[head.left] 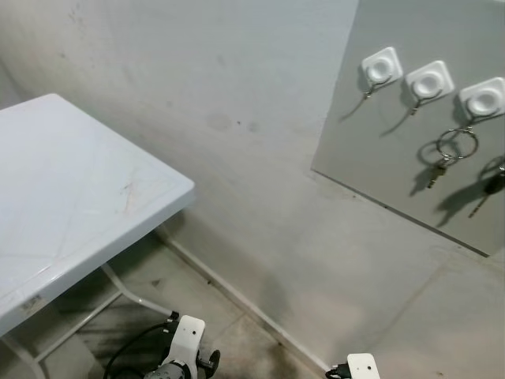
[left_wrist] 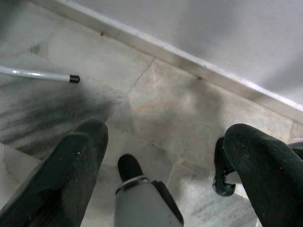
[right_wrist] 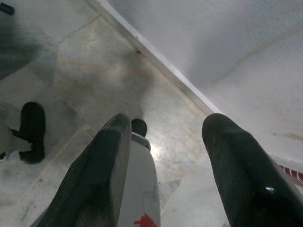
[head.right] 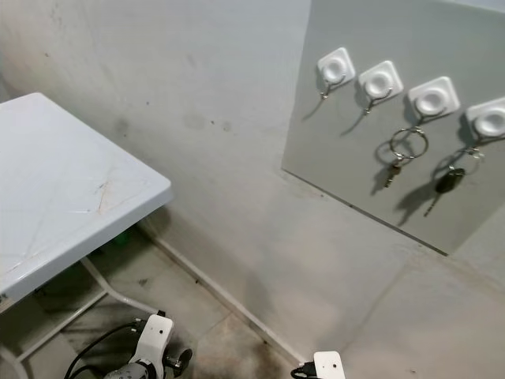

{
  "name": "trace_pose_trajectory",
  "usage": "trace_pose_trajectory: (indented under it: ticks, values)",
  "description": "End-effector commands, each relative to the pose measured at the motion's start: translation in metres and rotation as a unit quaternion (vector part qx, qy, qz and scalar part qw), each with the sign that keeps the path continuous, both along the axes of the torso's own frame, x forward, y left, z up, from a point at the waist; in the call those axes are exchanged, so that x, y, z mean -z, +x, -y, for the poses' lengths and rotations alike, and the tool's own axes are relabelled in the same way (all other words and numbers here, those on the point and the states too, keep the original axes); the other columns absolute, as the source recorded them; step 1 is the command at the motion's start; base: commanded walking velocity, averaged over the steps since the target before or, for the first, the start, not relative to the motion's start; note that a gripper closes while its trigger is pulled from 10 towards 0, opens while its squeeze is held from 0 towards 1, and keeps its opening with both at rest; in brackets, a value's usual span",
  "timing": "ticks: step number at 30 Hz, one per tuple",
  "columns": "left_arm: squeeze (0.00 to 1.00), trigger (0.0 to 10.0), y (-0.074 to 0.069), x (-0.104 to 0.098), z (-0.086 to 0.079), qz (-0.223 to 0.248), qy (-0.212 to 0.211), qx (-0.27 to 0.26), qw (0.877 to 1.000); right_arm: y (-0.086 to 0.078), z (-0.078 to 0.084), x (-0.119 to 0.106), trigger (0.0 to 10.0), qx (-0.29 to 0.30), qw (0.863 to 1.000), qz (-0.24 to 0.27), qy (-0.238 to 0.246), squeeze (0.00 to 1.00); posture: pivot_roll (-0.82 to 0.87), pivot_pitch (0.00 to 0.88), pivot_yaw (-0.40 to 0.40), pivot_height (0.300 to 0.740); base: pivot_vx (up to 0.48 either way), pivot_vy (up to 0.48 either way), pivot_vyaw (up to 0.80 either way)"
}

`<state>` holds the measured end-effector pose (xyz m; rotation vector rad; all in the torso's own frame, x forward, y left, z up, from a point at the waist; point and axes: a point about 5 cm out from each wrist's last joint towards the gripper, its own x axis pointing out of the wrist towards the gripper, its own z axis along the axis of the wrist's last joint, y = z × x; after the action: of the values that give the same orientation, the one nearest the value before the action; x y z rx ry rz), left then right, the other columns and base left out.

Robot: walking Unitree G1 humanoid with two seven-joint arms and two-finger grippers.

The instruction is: Hang keys on a hook

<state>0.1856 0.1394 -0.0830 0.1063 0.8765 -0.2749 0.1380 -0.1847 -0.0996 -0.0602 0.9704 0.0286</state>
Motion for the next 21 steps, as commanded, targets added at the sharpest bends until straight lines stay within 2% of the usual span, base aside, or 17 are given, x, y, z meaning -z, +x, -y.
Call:
trace_pose_trajectory:
  ticks: [1,21]
  values:
    - [0.0,10.0,-0.0018,0.0012,-0.0026,-0.006,0.01,0.004,1.0,-0.0003,0.0005,0.0003,10.0,-0.003,1.0,-0.004,-0.003,0.0,-0.01,0.0,-0.041,0.74,0.0,0.0,0.8]
    - [0.0,10.0,-0.0006,0.0008,-0.0043,-0.007,0.015,0.006,1.0,0.001,-0.0011,0.0001,10.0,-0.012,1.0,-0.006,-0.004,0.0,-0.01,0.0,-0.045,0.74,0.0,0.0,0.8]
